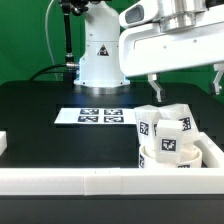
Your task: Assemble stool
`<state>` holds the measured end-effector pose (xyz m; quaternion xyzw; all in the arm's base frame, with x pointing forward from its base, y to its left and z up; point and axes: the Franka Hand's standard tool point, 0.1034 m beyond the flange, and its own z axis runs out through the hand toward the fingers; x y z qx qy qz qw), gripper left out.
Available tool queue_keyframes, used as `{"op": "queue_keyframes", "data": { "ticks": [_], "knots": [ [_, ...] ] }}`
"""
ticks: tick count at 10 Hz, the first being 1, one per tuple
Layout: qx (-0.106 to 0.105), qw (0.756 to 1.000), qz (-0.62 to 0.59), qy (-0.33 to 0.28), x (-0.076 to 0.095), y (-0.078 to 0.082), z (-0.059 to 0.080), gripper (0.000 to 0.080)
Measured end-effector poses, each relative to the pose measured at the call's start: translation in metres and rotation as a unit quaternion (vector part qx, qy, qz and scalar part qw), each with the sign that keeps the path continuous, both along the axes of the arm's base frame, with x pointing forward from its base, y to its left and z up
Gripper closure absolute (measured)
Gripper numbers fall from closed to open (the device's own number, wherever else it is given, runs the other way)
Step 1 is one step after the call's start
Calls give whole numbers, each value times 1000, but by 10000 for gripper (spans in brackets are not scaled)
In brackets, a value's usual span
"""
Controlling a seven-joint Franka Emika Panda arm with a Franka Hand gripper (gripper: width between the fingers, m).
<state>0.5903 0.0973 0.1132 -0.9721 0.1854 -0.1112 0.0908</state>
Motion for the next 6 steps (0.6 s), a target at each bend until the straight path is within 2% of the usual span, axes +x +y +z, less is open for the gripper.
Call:
{"op": "queue_keyframes", "data": {
  "ticks": [2, 3, 6],
  "knots": [
    [-21, 997, 71, -9, 0, -1, -1, 151],
    [-45, 987, 152, -17, 0, -4, -1, 151],
    [-81, 943, 321, -13, -4, -6, -4, 151]
  ]
}}
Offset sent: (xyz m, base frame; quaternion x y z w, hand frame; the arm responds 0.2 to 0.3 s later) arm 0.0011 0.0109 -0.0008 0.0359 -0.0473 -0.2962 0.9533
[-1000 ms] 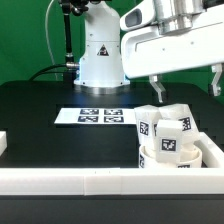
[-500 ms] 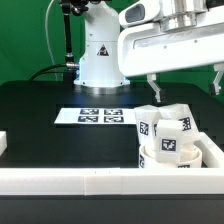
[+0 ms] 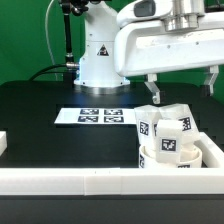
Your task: Assemble stool
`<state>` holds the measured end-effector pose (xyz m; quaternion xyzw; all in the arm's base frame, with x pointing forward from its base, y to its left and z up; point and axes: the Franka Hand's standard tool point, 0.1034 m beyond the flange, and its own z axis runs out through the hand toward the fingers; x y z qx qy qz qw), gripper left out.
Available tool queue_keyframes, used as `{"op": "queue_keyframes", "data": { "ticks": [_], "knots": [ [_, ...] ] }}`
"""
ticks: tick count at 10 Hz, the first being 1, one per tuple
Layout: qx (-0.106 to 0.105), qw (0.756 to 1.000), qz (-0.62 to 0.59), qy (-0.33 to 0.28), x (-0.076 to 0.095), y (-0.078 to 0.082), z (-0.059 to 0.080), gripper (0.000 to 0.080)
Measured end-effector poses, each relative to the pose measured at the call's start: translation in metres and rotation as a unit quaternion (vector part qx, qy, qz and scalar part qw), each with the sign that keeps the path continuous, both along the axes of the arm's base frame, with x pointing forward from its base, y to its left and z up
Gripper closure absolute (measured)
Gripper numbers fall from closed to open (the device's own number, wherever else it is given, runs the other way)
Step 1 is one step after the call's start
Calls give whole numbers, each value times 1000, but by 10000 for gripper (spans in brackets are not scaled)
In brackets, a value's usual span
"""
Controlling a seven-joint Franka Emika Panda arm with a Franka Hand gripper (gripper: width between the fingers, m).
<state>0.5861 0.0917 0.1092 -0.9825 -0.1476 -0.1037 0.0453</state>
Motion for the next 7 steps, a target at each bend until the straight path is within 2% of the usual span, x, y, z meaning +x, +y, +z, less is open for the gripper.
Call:
{"op": "queue_keyframes", "data": {
  "ticks": [4, 5, 6, 7],
  "knots": [
    [-27, 995, 100, -8, 0, -6, -1, 151],
    [-43, 987, 155, -13, 0, -7, -1, 151],
    [-65, 970, 235, -22, -1, -5, -1, 151],
    [-79, 955, 286, -21, -1, -2, -3, 151]
  ]
}}
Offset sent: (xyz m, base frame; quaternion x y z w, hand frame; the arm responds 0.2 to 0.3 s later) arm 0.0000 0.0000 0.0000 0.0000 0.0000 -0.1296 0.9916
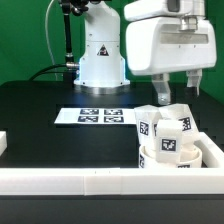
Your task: Assemble stool
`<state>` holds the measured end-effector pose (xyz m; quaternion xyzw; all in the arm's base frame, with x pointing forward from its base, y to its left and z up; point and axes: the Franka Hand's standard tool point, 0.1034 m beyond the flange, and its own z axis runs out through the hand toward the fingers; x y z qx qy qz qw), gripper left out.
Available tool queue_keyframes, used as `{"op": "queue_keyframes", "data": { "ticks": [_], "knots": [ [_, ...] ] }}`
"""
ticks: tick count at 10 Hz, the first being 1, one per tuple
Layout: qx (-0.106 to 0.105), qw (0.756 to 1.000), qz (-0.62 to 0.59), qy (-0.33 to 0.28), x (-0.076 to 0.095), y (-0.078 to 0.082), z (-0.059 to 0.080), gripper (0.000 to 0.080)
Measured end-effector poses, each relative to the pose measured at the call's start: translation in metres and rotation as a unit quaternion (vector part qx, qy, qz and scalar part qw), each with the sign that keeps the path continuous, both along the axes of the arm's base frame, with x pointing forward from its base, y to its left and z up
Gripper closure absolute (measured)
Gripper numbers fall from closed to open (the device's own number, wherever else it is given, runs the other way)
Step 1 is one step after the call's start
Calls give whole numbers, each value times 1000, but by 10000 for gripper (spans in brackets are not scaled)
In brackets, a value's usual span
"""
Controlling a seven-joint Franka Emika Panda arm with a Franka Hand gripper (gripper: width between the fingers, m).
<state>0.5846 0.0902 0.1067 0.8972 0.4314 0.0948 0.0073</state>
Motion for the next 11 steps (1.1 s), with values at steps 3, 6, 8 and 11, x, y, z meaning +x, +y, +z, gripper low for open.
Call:
{"op": "queue_keyframes", "data": {
  "ticks": [3, 6, 8, 11],
  "knots": [
    [-37, 993, 112, 7, 2, 3, -5, 151],
    [-65, 977, 204, 3, 2, -3, -5, 151],
    [-96, 947, 307, 4, 2, 1, -9, 151],
    [-131, 901, 415, 9, 5, 2, -13, 151]
  ]
}}
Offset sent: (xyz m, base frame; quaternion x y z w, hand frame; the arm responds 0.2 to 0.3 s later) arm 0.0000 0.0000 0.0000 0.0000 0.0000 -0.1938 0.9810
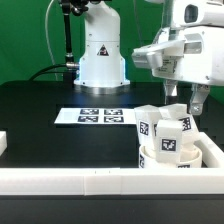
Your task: Assemble stool
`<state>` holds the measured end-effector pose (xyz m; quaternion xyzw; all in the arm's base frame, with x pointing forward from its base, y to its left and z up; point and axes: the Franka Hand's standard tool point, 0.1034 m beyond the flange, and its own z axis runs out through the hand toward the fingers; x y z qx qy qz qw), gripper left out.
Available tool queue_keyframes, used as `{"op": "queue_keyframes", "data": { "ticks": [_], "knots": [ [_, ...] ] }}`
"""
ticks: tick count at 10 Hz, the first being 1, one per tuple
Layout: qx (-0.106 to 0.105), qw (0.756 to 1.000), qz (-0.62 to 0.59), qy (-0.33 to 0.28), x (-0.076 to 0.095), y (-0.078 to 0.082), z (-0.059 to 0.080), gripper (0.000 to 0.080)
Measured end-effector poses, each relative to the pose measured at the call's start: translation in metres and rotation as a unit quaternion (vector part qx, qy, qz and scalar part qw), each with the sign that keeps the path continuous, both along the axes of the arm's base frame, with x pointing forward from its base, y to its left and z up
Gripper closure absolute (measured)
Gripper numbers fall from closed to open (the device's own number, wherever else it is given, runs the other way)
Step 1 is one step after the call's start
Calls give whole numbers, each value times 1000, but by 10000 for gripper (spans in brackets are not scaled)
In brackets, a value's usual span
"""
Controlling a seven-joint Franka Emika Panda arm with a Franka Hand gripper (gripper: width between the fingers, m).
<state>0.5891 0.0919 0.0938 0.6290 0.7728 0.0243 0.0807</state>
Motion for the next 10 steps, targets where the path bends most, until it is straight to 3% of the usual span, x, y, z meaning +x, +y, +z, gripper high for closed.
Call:
{"op": "queue_keyframes", "data": {
  "ticks": [2, 4, 5, 6, 10],
  "knots": [
    [0, 1000, -2, -1, 0, 1, 0, 151],
    [2, 1000, -8, -1, 0, 2, 0, 395],
    [1, 1000, -9, 0, 0, 2, 0, 395],
    [2, 1000, -14, -1, 0, 2, 0, 465],
    [17, 995, -103, -6, 0, 2, 0, 465]
  ]
}}
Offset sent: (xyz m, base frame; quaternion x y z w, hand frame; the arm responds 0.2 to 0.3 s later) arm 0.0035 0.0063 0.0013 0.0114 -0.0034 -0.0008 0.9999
